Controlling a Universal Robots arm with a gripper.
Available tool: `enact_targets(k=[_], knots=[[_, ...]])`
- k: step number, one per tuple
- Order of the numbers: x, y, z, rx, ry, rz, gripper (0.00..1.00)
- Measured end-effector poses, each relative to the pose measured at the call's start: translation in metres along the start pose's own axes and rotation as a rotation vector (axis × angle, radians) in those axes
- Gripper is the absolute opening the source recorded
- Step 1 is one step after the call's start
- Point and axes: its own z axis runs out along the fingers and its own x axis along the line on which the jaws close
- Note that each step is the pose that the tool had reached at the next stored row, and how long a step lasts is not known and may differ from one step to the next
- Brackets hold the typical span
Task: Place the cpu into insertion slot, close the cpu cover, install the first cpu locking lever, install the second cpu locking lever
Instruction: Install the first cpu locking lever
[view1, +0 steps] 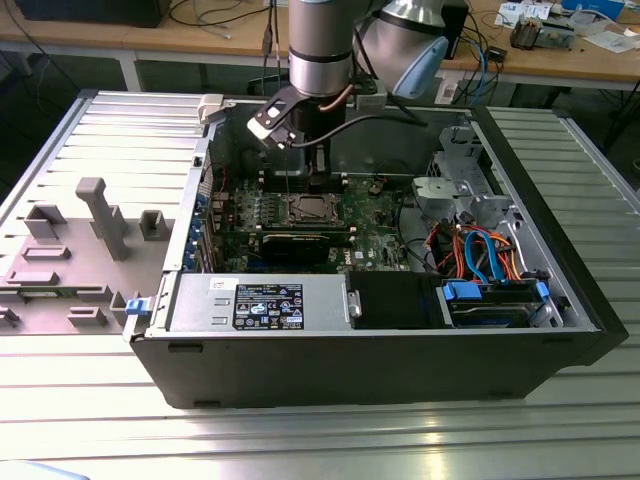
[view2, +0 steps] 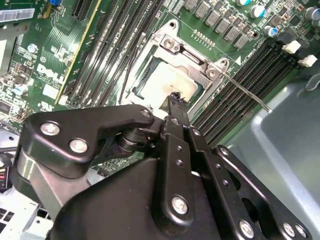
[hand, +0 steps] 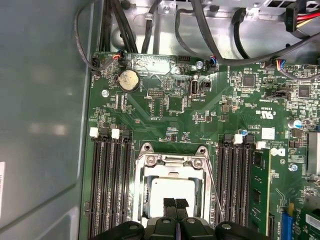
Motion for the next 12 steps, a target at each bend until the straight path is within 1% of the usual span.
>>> enact_targets(k=[4,6,12], knots=[[-0.0002,0.0002,-0.0079,0.0002,-0.0001,0.0,0.11],[-0.0003,0.0004,-0.0138,0.0001,0.0,0.0,0.11],[-0.0005,0.0006,-0.0221,0.0002,-0.0002,0.0,0.11]])
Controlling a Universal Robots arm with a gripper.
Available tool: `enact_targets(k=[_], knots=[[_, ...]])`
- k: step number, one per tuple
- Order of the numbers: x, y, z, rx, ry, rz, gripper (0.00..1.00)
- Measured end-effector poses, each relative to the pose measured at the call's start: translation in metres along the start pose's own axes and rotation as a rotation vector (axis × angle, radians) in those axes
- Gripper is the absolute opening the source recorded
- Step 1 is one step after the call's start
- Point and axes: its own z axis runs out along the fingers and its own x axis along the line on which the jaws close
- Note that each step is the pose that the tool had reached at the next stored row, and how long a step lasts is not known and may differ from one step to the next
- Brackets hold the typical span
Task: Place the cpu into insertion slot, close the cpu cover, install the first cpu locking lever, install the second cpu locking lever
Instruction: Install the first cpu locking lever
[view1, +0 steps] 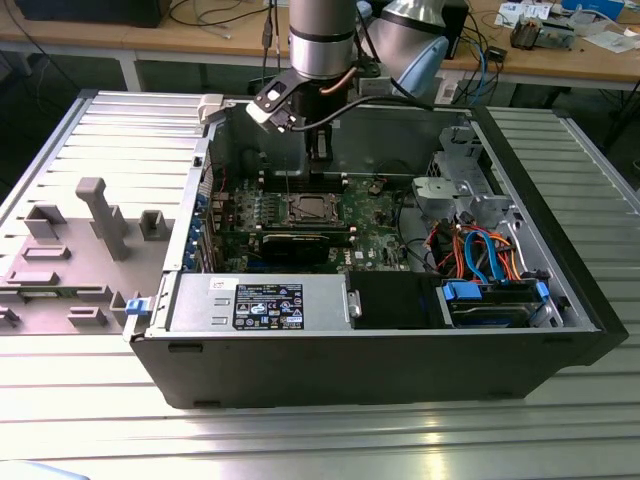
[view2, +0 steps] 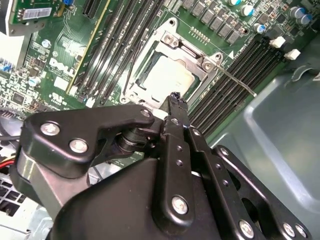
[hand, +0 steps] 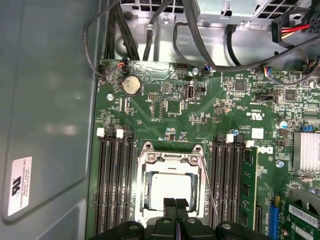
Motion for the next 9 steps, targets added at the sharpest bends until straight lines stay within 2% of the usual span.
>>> enact_targets(k=[3,7,9], knots=[[-0.0001,0.0001,-0.0054,0.0,0.0,0.0,0.11],[-0.0001,0.0002,-0.0056,-0.0001,0.0,-0.002,0.11],[-0.0001,0.0002,-0.0056,-0.0008,0.001,-0.04,0.11]])
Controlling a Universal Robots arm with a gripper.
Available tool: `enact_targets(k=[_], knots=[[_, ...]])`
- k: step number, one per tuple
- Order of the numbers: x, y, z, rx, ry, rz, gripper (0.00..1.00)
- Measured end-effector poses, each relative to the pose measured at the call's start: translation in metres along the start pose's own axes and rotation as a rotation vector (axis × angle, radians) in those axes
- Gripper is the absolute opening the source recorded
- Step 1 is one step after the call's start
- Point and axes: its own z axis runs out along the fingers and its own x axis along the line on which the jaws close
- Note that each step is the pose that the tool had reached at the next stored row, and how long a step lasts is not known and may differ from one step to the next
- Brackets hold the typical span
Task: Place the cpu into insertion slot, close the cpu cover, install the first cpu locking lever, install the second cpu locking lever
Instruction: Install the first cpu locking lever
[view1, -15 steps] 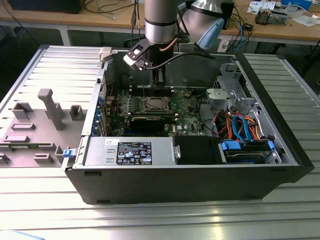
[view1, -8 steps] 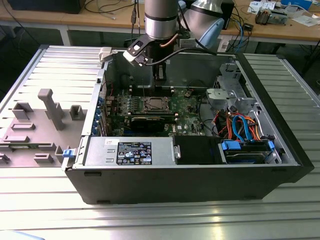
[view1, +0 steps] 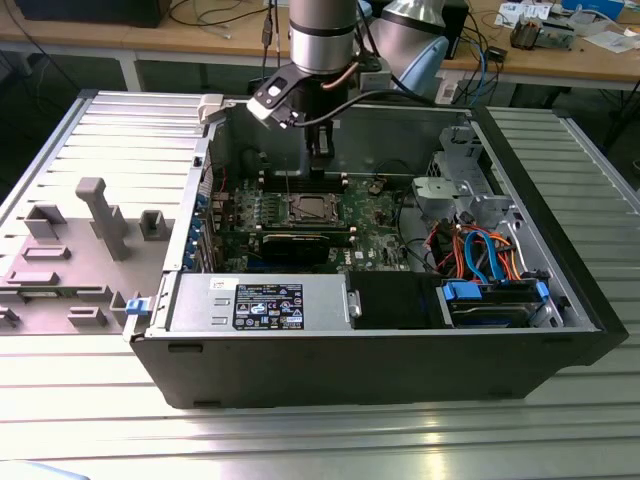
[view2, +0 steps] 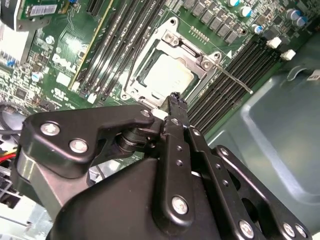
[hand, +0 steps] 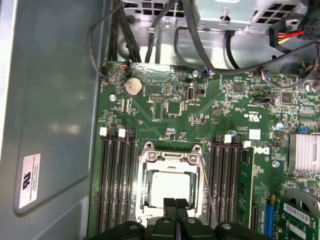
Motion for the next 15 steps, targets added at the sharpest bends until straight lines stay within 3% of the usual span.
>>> enact_targets(k=[6,9,15], knots=[[0.0,0.0,0.0004,-0.0027,0.0029,-0.104,0.11],[0.0,-0.0001,0.0005,-0.0046,0.0052,-0.187,0.11],[0.0,0.0,0.0007,-0.007,0.0078,-0.283,0.11]])
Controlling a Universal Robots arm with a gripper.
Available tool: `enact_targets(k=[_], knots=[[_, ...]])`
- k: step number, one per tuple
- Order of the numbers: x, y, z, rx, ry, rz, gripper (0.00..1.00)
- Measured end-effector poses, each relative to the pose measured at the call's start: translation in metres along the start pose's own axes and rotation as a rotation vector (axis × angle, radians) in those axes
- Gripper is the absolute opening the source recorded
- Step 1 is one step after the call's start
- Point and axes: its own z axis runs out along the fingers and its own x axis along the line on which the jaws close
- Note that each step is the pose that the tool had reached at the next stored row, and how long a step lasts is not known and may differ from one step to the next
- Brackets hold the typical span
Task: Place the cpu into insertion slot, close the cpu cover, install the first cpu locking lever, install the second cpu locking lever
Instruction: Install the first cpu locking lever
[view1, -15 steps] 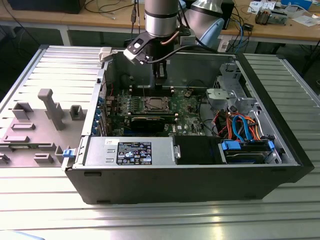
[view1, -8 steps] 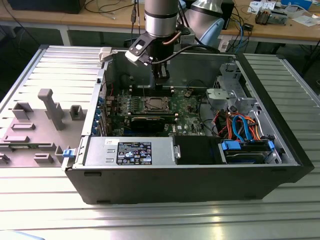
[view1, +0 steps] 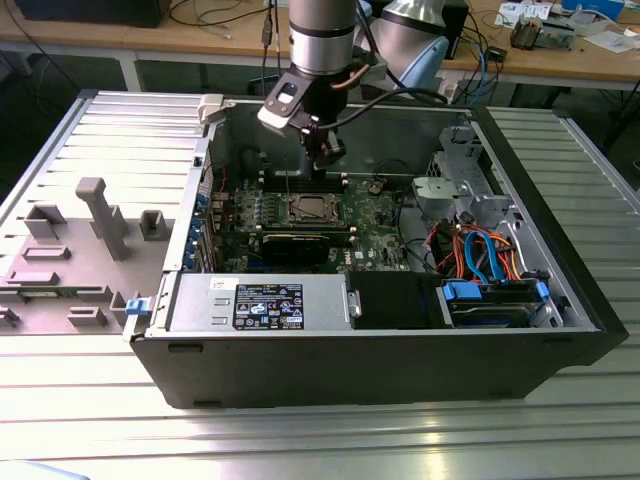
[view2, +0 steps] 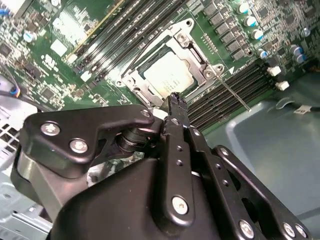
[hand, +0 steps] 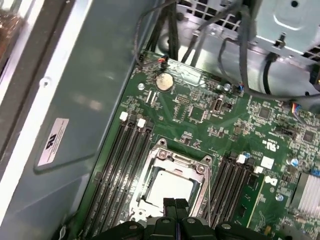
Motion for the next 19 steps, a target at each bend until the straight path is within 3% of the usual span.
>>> enact_targets(k=[3,6,18,19], knots=[[0.0,0.0,0.0001,-0.001,0.0012,-0.044,0.11],[0.0,0.0,0.0002,-0.0028,0.0033,-0.118,0.11],[0.0,0.0,0.0004,-0.0072,0.0082,-0.297,0.11],[0.0,0.0,0.0004,-0.0079,0.009,-0.325,0.11]])
